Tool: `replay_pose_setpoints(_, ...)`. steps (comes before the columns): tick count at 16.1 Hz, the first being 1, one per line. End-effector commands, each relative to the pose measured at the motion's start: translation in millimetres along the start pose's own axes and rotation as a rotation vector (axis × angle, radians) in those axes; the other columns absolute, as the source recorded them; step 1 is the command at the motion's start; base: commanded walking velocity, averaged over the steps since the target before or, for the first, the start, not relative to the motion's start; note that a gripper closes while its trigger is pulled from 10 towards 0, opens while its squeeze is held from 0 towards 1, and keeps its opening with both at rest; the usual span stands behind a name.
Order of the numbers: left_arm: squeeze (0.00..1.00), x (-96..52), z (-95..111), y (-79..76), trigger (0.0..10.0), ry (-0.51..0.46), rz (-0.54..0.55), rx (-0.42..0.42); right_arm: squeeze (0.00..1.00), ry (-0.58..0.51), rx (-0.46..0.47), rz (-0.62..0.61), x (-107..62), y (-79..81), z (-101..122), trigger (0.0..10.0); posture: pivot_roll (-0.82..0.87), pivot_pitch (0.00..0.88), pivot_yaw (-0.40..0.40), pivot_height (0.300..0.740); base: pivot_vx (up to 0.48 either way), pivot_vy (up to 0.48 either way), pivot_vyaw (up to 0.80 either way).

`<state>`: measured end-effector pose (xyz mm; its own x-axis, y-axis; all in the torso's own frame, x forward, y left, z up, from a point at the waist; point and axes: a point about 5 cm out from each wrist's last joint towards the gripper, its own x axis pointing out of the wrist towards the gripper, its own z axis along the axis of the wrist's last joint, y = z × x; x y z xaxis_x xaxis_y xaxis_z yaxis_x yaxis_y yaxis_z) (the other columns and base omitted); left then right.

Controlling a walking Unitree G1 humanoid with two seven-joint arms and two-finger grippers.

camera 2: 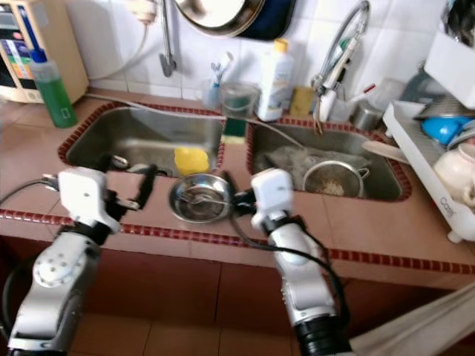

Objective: Kitchen organization

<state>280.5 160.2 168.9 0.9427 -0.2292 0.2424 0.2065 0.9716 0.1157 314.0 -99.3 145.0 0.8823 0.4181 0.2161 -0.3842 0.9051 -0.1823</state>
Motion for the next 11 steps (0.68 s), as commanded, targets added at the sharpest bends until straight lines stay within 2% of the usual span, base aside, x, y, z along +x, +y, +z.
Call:
replay_pose_setpoints(1,0.00,1.9,2.9,-6.0,10.0,0.000,-0.027,0.000,0.00,0.021,-0.022,-0.011,-2.5,-9.2,-0.4,10.0,-0.01,0.010,-0.027,0.740,0.000,0.000,0.00)
replay_pose_setpoints(5,0.00,1.7,10.0,-28.0,10.0,0.023,-0.205,0.075,0.00,0.082,-0.067,0.082,-8.4,-32.2,1.2,10.0,-0.02,0.024,-0.035,0.740,0.000,0.000,0.00)
replay_pose_setpoints(7,0.00,4.1,16.9,-37.2,10.0,0.007,-0.240,0.064,0.00,0.060,-0.085,0.092,-8.7,-45.5,9.6,10.0,-0.03,0.027,-0.039,0.740,0.000,0.000,0.00)
replay_pose_setpoints(9,0.00,4.5,23.4,-42.4,10.0,-0.019,-0.266,0.076,0.00,0.031,-0.026,0.095,-11.6,-45.5,12.7,10.0,-0.03,0.031,-0.047,0.740,0.000,0.000,0.00)
replay_pose_setpoints(11,0.00,3.4,27.9,-44.3,10.0,-0.027,-0.276,0.073,0.00,0.032,0.055,0.083,-18.1,-38.3,9.2,10.0,-0.03,0.037,-0.051,0.740,0.000,0.000,0.00)
